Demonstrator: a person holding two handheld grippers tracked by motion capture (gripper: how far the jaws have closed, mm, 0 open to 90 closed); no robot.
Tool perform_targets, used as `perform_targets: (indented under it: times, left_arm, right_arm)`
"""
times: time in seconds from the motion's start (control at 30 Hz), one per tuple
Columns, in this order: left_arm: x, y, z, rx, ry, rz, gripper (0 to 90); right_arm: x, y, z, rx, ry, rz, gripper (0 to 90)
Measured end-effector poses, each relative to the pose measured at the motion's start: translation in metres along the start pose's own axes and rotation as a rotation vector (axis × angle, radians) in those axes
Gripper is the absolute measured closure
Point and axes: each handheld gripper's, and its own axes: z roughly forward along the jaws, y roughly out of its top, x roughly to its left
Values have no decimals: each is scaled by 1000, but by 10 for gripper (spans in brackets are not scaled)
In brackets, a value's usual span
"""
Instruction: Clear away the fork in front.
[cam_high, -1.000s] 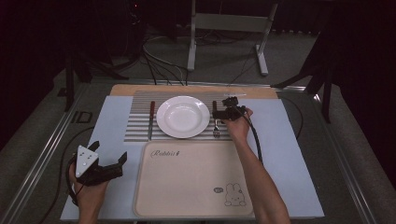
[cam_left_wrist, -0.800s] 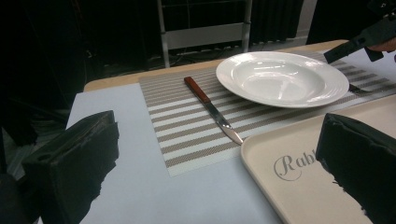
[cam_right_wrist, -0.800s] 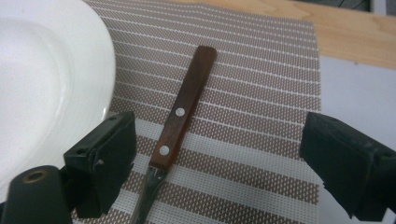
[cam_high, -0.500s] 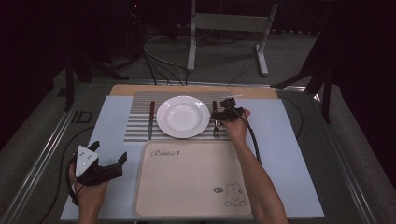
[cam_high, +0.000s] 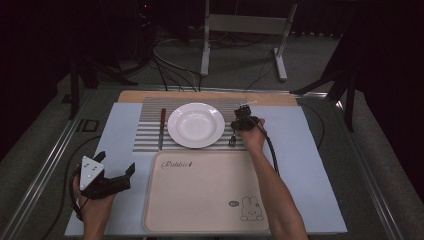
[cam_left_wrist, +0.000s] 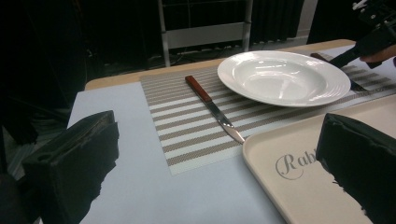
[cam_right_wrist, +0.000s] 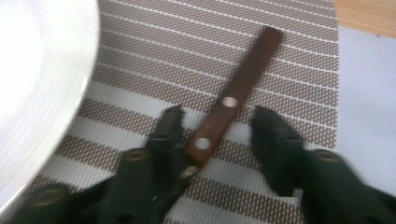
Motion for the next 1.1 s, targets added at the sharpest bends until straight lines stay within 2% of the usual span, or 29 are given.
perform_targets:
  times: [0.13, 0.33, 0.4, 0.57, 0.67, 0.7, 0.87, 0.93, 1.0, 1.03, 1.1]
  left_arm:
    - [0, 0, 1, 6, 0, 4, 0]
    - [-1, 0, 1, 9, -1, 8, 0]
    - [-2, 0, 1, 12, -1, 10, 0]
    - [-2, 0, 1, 10, 1, 7, 0]
    - [-1, -1, 1, 9, -1, 5, 0]
    - [-1, -1, 1, 12, -1, 7, 0]
    - [-2, -1, 1, 13, 0, 10, 1]
    - [-2, 0, 0, 9, 0, 8, 0]
    - [-1, -1, 1, 12, 2, 7, 0]
    - [0, -1, 1, 14, 2, 6, 0]
    - [-1, -1, 2, 15, 1, 10, 0]
  right_arm:
    - [-2, -2, -4, 25, 23, 5, 762]
    - [-11, -4, -11, 71, 39, 24, 778]
    - [-12, -3, -11, 80, 47, 18, 775]
    - [-10, -1, -7, 66, 48, 15, 734]
    - [-8, -1, -6, 63, 28, 0, 743]
    - [-6, -1, -7, 69, 22, -16, 775]
    - [-2, 2, -9, 112, 7, -40, 782]
    - [-4, 0, -11, 105, 27, -28, 783]
    - [-6, -2, -15, 90, 68, -13, 784]
    - [-6, -2, -15, 90, 68, -13, 784]
    - [-8, -3, -24, 59, 93, 0, 783]
